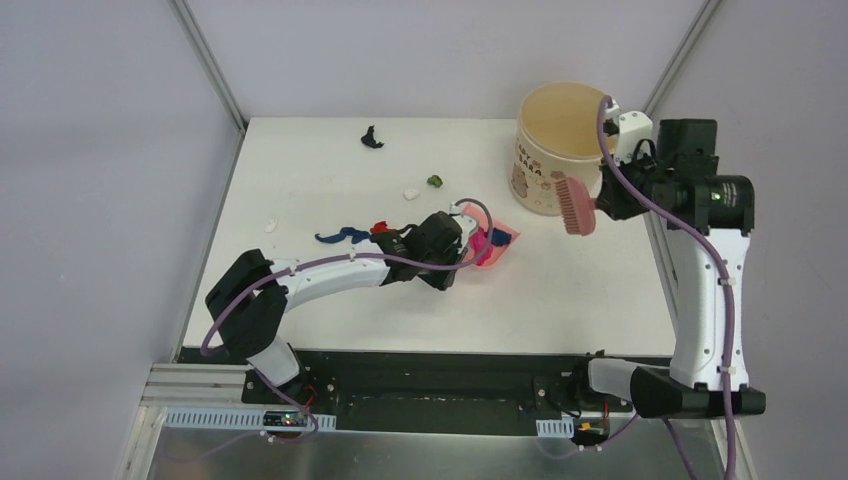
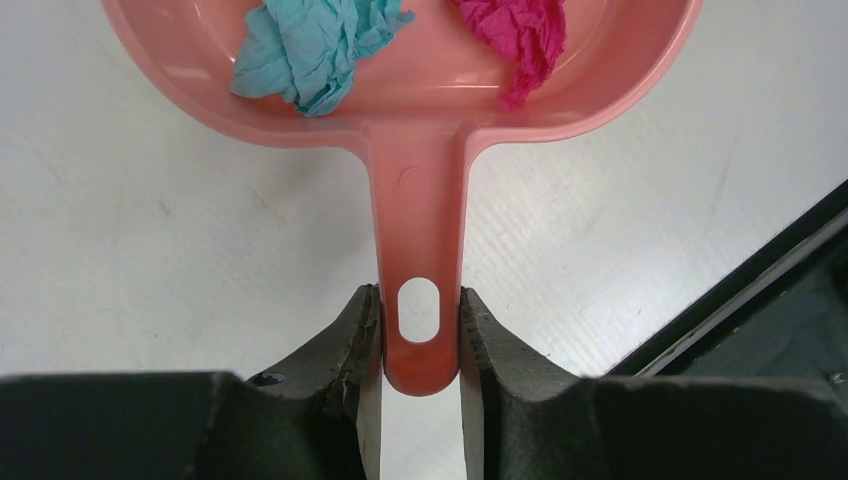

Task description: Sweep away the paper scraps from the table

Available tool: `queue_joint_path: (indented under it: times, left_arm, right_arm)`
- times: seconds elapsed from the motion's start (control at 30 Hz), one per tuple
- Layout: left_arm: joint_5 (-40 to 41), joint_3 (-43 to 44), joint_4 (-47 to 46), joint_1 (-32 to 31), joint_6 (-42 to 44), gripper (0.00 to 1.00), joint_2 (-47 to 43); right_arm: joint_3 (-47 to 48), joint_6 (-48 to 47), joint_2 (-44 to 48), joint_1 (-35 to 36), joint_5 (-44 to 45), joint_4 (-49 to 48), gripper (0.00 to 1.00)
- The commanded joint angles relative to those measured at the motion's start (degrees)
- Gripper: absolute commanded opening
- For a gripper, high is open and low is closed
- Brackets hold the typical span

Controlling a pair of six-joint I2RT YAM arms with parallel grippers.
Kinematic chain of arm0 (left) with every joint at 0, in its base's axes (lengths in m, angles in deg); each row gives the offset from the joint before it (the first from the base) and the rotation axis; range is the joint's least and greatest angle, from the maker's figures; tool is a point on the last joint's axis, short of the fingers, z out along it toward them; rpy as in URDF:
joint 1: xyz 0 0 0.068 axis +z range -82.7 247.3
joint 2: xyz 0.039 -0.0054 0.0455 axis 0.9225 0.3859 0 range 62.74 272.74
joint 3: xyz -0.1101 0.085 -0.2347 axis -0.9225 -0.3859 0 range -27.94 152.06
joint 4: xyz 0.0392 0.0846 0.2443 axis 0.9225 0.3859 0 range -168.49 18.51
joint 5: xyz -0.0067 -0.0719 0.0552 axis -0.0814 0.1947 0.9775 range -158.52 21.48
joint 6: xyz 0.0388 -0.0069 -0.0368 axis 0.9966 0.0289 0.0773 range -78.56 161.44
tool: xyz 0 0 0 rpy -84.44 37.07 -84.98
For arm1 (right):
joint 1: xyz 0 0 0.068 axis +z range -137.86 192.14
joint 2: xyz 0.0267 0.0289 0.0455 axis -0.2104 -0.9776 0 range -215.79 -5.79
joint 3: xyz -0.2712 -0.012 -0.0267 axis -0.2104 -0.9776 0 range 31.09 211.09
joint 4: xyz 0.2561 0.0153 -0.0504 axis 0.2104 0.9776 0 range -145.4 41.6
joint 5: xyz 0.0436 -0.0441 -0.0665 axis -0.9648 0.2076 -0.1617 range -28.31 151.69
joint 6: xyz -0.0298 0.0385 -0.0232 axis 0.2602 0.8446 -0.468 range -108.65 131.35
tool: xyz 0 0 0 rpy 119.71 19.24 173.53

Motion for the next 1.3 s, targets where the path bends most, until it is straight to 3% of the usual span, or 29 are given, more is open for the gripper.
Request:
queue_joint_path:
  times: [0.0,0.23,0.47,0.83,1.27]
  left_arm:
    - [3.6,7.6,-2.4,-0.2,0.6,0.00,0.6]
    - [2.8,19.1,5.6,1.2,2.4,0.00,3.3]
    - [6.4,29.8,11.3,1.4,5.2,0.00,3.4]
    - [13.1,59.3,20.5,2.4,11.5,0.00,21.1]
    - [17.7,90.1,20.1,3.4,20.1,0.00,39.4]
  right_arm:
    - [-3.2,-0.2,5.9,-5.2,-1.1,3.4,0.00]
    - [-15.5,-0.9,8.7,-9.6,4.0,3.1,0.00]
    - [-26.5,1.8,11.3,-10.4,-3.1,-0.2,0.00]
    - [-33.9,4.3,15.2,-10.5,-6.0,-4.1,0.00]
    - [-35.3,6.4,18.0,-10.5,-7.1,-7.0,0.00]
